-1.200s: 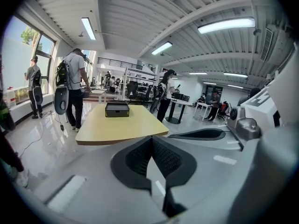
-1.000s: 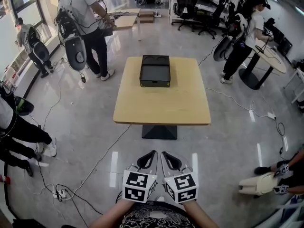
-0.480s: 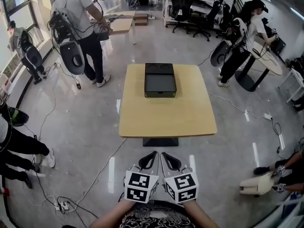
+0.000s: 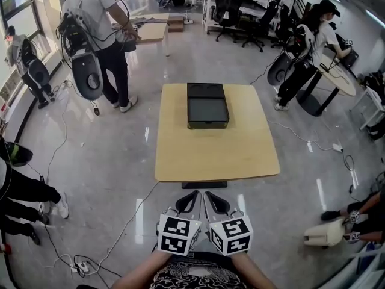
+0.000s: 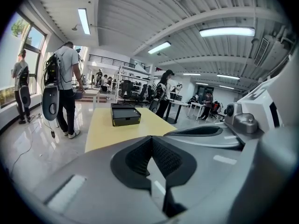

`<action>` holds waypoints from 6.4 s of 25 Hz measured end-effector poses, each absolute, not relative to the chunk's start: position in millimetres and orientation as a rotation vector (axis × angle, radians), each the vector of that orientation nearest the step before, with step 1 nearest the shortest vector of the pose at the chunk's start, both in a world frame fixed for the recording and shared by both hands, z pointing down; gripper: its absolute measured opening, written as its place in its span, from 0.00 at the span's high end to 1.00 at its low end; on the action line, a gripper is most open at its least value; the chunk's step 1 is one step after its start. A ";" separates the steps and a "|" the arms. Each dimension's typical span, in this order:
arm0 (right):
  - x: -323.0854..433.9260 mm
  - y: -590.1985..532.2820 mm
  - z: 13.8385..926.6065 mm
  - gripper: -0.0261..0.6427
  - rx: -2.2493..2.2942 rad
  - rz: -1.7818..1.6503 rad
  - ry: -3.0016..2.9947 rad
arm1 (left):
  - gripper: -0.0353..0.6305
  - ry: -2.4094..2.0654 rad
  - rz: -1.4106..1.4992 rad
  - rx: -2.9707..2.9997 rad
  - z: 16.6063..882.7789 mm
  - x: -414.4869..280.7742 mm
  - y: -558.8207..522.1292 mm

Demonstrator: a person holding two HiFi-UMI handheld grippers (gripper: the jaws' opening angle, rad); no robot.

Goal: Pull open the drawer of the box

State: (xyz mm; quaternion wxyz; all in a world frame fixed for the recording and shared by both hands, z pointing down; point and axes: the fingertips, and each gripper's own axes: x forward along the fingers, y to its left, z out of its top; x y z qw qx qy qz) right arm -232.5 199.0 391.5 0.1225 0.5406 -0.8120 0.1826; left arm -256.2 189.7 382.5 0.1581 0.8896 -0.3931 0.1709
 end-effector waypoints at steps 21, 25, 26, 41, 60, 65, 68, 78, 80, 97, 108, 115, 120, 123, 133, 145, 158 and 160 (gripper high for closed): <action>4.9 -290.4 428.1 0.95 1.519 0.509 -2.370 | 0.92 -1.122 0.526 2.482 427.3 -16.7 -295.3; 79.2 -406.1 439.2 0.95 1.503 0.511 -2.371 | 0.92 -1.153 0.545 2.484 436.5 54.3 -412.7; 98.6 -430.4 441.2 0.95 1.495 0.507 -2.373 | 0.92 -1.160 0.550 2.475 439.2 73.0 -437.0; 330.5 -631.4 475.9 0.95 1.315 0.252 -2.345 | 0.92 -1.281 0.587 2.358 472.1 298.5 -636.1; 96.5 -915.7 641.8 0.95 1.232 -0.047 -2.072 | 0.92 -1.224 0.559 2.362 619.2 51.2 -905.0; 27.2 -984.1 681.2 0.95 1.206 -0.161 -1.956 | 0.92 -1.184 0.571 2.385 645.8 -24.0 -967.9; -6.2 -1027.3 706.0 0.95 1.178 -0.213 -1.900 | 0.92 -1.175 0.569 2.391 662.3 -63.6 -1010.1; -129.2 -1170.5 775.3 0.93 1.099 -0.294 -1.763 | 0.92 -1.127 0.577 2.420 705.7 -201.7 -1144.0; -139.4 -1190.4 787.4 0.93 1.086 -0.303 -1.742 | 0.92 -1.124 0.574 2.422 711.6 -214.1 -1163.0; -145.2 -1272.9 808.8 0.86 0.972 -0.500 -1.589 | 0.92 -1.140 0.588 2.398 711.8 -226.7 -1234.0; -123.0 -1286.2 801.0 0.84 0.961 -0.562 -1.508 | 0.92 -1.173 0.581 2.379 697.2 -213.6 -1247.8; -129.5 -1294.6 825.3 0.82 0.926 -0.565 -1.508 | 0.92 -1.169 0.571 2.385 718.4 -209.1 -1255.5; -106.2 -1278.9 824.3 0.88 0.893 -0.566 -1.529 | 0.92 -1.161 0.571 2.388 722.8 -178.3 -1236.7; -72.1 -1263.5 806.6 0.89 0.868 -0.546 -1.518 | 0.92 -1.164 0.571 2.388 704.0 -144.5 -1220.9; -47.8 -1219.7 787.3 0.89 0.831 -0.454 -1.544 | 0.92 -1.195 0.550 2.367 678.4 -121.5 -1181.9; -50.6 -1140.5 772.4 0.90 0.809 -0.458 -1.577 | 0.92 -1.242 0.516 2.322 665.8 -119.2 -1104.1; 7.5 -954.6 761.3 0.91 0.761 -0.465 -1.616 | 0.92 -1.346 0.479 2.261 654.6 -54.7 -919.0; 25.2 -919.1 759.8 0.91 0.748 -0.471 -1.625 | 0.92 -1.370 0.471 2.246 651.6 -36.4 -884.2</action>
